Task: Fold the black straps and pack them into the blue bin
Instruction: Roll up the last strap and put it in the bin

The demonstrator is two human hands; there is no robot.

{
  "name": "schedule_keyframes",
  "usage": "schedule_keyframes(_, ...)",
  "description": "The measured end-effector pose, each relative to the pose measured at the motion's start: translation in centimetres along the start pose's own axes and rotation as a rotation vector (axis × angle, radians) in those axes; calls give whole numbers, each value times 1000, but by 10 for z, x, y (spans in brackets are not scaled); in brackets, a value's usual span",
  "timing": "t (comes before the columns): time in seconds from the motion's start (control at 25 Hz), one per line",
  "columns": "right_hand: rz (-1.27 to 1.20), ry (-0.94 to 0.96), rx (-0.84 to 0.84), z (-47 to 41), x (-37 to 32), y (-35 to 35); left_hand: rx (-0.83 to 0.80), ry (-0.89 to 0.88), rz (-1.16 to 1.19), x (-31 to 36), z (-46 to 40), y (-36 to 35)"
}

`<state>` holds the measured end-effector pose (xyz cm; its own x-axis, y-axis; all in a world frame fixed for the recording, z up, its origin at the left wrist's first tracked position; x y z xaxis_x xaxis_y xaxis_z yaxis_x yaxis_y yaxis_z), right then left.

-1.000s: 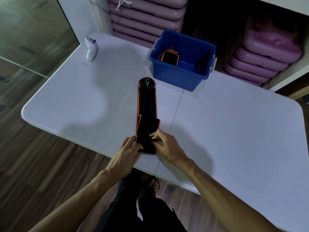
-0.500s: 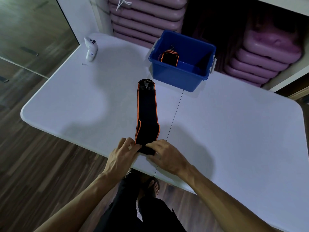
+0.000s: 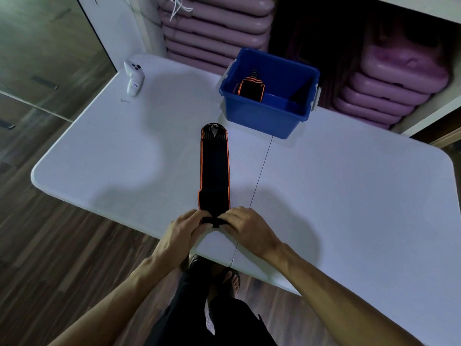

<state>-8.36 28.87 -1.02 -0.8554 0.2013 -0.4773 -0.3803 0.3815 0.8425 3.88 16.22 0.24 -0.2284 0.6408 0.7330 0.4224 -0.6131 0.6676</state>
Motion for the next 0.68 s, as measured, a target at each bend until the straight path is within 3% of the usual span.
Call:
schedule_keyframes(0.12, -122, -159, -96, -12, 7, 6, 29, 126, 69, -12, -15, -3)
schedule_keyframes(0.36, -274, -388, 18, -25, 13, 7, 171, 348, 48, -13, -36, -11)
schedule_keyframes(0.52, -327, -409, 71, -30, 16, 7, 148, 392, 90, -17, -41, -10)
schedule_keyframes(0.68, -325, -393, 90, -30, 13, 4, 184, 301, 20, -18, -40, -9)
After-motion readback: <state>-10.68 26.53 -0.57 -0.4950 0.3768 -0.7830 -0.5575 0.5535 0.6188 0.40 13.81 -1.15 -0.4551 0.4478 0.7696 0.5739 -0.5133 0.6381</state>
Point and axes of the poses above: each hand's wrist, its own z-axis away from the middle knuckle, its own y-axis out of the back of the hand, x = y × z, the point moved 4 cm from there along -z, towards the middle knuckle, and after that the axes turned 12 degrees about x, right-handed, at the moved point
